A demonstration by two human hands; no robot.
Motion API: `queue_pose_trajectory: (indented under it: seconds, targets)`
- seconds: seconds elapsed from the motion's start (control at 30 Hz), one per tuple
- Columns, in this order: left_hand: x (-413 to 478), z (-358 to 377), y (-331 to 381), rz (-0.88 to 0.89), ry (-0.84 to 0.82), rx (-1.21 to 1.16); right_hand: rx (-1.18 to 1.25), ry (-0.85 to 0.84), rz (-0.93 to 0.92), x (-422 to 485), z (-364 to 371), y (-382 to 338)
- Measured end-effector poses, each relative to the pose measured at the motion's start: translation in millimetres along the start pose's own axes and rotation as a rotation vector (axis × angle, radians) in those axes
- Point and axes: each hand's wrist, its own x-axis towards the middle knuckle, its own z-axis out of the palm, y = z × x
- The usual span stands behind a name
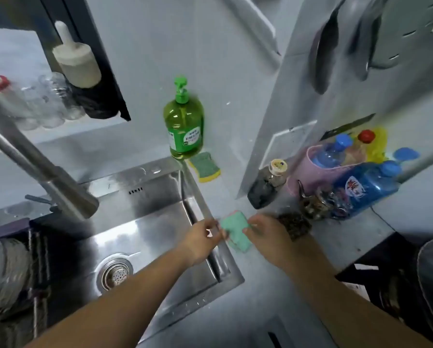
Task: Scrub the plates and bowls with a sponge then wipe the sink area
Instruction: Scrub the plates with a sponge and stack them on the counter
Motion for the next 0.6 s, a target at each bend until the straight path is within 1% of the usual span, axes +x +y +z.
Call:
queue_pose_trajectory:
  seconds: [0.1, 0.13, 0.27, 0.4, 0.5, 0.6]
  targets:
    - [22, 5, 0, -0.009, 0.062, 0.123, -0.050, 0.027, -0.035, 20, 13, 14]
    - [27, 6, 1, -0.023, 0.070, 0.151, -0.071, 0.012, -0.007, 22, 15, 13]
    - [51, 16, -8, -0.081, 0.079, 0.169, -0.146, 0.006, -0.013, 31, 25, 23]
    - [63, 22, -8, -0.116, 0.156, 0.239, -0.119, 0.033, -0.034, 34, 29, 27]
    - [66, 24, -5, -0.190, 0.155, 0.295, 0.022, -0.021, 0.053, 34, 32, 27]
    - [67, 25, -8, -0.231, 0.140, 0.186, 0.198, -0.055, 0.124, 34, 34, 28]
